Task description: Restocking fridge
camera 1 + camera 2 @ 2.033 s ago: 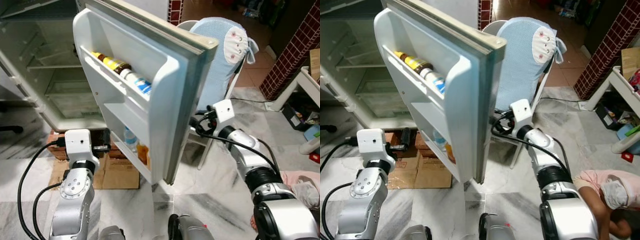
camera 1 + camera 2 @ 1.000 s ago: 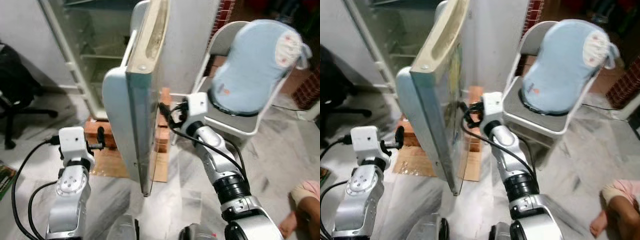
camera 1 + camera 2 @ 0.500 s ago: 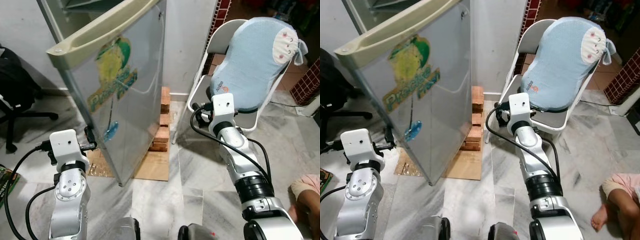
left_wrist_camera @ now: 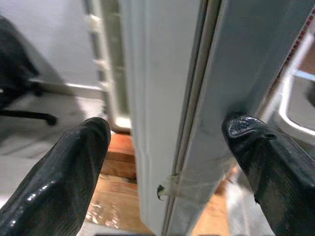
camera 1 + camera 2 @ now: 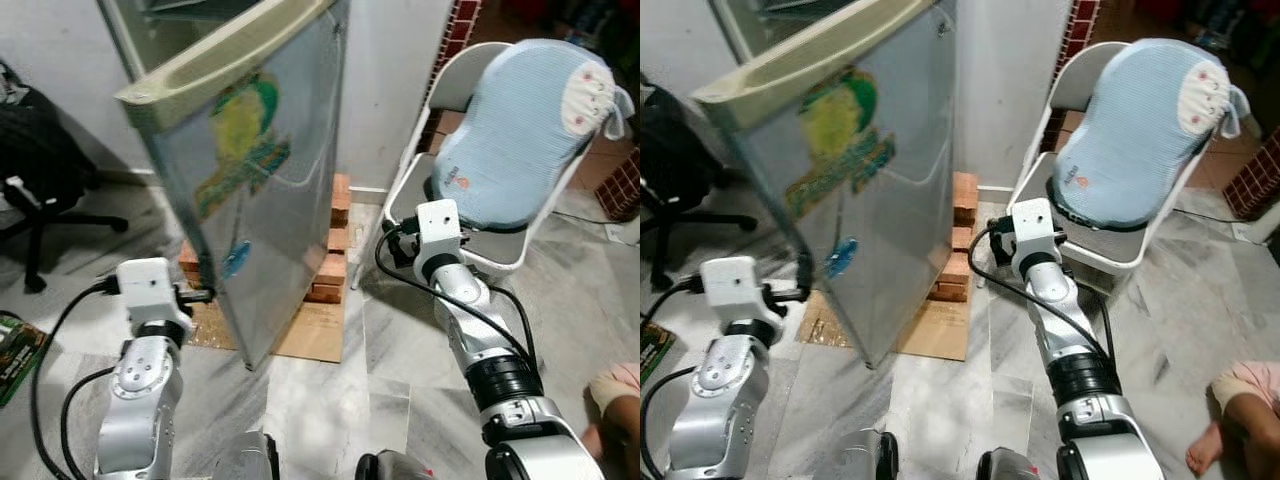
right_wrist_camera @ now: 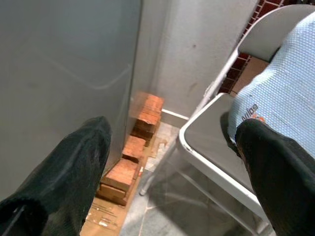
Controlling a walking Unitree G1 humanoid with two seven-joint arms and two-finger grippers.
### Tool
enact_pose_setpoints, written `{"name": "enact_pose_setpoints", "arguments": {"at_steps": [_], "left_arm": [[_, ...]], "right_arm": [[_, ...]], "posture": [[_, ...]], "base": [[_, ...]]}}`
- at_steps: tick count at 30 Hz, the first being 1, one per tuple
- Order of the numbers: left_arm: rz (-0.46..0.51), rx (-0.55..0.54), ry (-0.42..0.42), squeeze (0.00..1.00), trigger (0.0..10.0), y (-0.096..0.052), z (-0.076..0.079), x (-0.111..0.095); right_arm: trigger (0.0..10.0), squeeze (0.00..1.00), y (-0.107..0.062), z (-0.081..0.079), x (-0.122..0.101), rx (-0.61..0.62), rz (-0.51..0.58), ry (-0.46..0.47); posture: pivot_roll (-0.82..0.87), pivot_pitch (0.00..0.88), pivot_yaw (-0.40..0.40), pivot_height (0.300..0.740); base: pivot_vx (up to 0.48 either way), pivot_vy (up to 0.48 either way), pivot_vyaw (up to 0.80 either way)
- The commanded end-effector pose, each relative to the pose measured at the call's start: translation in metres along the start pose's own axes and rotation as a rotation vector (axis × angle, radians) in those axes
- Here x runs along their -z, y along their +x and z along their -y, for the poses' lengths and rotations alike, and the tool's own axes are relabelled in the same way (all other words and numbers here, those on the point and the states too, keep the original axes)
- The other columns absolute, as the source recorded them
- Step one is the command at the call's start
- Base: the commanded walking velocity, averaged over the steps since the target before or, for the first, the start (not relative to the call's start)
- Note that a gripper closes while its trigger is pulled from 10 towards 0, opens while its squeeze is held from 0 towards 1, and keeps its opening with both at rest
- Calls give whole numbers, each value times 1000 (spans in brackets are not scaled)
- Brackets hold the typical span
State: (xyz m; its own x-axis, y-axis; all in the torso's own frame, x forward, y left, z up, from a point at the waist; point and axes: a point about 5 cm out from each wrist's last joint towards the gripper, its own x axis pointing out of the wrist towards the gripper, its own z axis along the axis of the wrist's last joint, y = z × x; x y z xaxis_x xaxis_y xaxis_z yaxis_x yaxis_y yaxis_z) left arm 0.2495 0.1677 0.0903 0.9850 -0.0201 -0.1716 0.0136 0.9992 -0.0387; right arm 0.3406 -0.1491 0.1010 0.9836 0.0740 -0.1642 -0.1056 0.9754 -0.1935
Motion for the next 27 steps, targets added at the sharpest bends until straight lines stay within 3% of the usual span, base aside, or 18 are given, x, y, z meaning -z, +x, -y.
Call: {"name": "enact_pose_setpoints", "arguments": {"at_steps": [1, 4, 5, 6, 7, 11, 14, 18, 21, 22, 23, 24, 27], "left_arm": [[-88, -47, 33, 0, 10000, 2, -7, 16], [-85, -212, 79, 0, 10000, 5, -37, 14], [-85, -212, 79, 0, 10000, 5, -37, 14], [-72, -323, 93, 0, 10000, 4, -56, 11], [-71, -363, 94, 0, 10000, 4, -64, 11], [-64, -432, 85, 0, 10000, 1, -80, 8], [-41, -490, 139, 0, 10000, -1, -88, 3], [-26, -464, 163, 0, 10000, -1, -79, 3], [16, -366, 172, 0, 10000, 1, -56, 0], [16, -366, 172, 0, 10000, 1, -56, 0], [33, -279, 171, 0, 10000, 1, -34, 0], [34, -233, 168, 0, 10000, 0, -24, 2], [49, -144, 198, 0, 10000, -4, -7, 4]], "right_arm": [[10000, 0, -3, 3, 6, 14, -16, 5], [10000, 0, -4, 5, 9, 21, -21, 3], [10000, 0, -4, 5, 9, 21, -21, 3], [10000, 0, -4, 6, 9, 22, -22, 2], [10000, 0, -4, 6, 9, 23, -23, 2], [10000, 0, -3, 8, 9, 24, -23, 0], [10000, 0, -3, 8, 9, 24, -23, -4], [10000, 0, -4, 7, 11, 20, -25, -6], [10000, 0, -5, 7, 13, 17, -30, -8], [10000, 0, -5, 7, 13, 17, -30, -8], [10000, 0, -7, 5, 16, -3, -39, -1], [10000, 0, -8, 3, 18, -28, -43, 5], [10000, 0, -13, -4, 21, -108, -32, -19]], "posture": [[96, 90, 1, 740], [94, 92, 2, 740], [94, 92, 2, 740], [94, 93, 1, 740], [94, 94, 0, 740], [96, 94, 0, 740], [100, 94, -1, 740], [99, 93, -2, 740], [95, 92, -5, 740], [95, 92, -5, 740], [94, 91, -5, 740], [92, 88, -6, 740], [86, 78, -8, 740]], "base": [[0, 0, 0], [0, 0, 0], [0, 0, 0], [0, 0, 0], [0, 0, 0], [0, 0, 0], [0, 0, 0], [0, 0, 0], [0, 0, 0], [0, 0, 0], [0, 0, 0], [0, 0, 0], [0, 0, 188]]}}
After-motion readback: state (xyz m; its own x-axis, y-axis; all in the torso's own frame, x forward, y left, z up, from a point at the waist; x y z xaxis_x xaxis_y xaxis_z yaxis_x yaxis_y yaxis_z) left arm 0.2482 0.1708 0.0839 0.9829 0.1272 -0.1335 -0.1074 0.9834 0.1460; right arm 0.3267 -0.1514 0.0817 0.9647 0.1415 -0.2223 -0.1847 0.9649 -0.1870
